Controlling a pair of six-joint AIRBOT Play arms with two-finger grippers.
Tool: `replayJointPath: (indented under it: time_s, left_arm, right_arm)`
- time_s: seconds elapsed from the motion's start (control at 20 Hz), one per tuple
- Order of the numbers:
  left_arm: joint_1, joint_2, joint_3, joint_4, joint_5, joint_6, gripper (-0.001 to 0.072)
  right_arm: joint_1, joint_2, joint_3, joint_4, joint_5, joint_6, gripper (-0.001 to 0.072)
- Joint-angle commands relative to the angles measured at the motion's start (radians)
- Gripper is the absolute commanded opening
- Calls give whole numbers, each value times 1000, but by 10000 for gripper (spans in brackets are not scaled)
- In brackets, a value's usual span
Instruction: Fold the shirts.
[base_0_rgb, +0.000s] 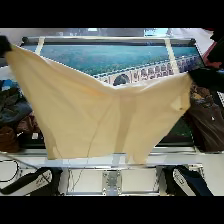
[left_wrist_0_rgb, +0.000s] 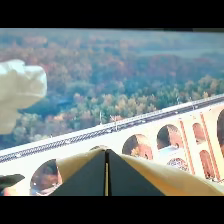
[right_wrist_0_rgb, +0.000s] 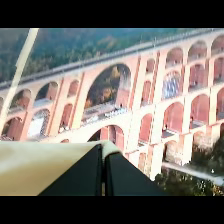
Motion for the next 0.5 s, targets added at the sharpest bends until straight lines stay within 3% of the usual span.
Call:
replayJointPath:
  time_s: [0.0, 0.2, 0.35, 0.4, 0.45]
  left_arm:
    - [-31, -255, -92, 5, 158, -52, 5]
    - [-93, -507, -92, -15, 342, -134, 6]
    - [-134, -570, -92, -52, 529, -147, 22]
    - [-139, -570, -87, -94, 601, -149, 193]
    - [-138, -570, -69, -149, 648, -149, 507]
  right_arm:
    - [1, -216, -190, 63, -220, -56, 28]
    - [13, -434, -268, 268, -525, -152, 29]
    - [89, -532, -268, 331, -787, -161, 32]
    - [121, -546, -268, 337, -892, -161, 56]
    - [146, -548, -268, 337, -982, -161, 156]
